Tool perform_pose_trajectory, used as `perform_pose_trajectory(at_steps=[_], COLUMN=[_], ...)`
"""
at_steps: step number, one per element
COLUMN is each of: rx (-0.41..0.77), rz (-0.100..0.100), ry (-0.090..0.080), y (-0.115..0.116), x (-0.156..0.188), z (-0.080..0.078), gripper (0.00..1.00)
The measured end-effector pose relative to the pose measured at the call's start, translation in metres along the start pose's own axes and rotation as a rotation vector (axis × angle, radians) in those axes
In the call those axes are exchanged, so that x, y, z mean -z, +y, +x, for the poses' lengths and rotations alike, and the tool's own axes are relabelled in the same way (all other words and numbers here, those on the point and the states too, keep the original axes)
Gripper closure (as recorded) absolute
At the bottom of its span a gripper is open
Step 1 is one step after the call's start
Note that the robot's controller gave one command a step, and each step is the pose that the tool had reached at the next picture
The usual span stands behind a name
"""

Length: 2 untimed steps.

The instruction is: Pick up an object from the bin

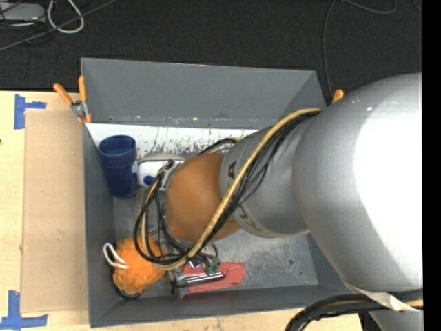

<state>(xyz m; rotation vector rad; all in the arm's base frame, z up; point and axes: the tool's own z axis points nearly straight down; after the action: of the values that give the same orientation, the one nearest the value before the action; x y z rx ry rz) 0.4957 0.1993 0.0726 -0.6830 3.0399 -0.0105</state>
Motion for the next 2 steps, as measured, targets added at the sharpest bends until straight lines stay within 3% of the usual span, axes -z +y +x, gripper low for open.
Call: perform_pose_trajectory(at_steps=[1,2], rx=[-0.055,0.043], rz=[0.004,0.008], ry=[0.012,-0.028], y=[0.024,0.008], x=[-0.002,0.006], z=[-0.018,-0.012], gripper=[0.00,1.00])
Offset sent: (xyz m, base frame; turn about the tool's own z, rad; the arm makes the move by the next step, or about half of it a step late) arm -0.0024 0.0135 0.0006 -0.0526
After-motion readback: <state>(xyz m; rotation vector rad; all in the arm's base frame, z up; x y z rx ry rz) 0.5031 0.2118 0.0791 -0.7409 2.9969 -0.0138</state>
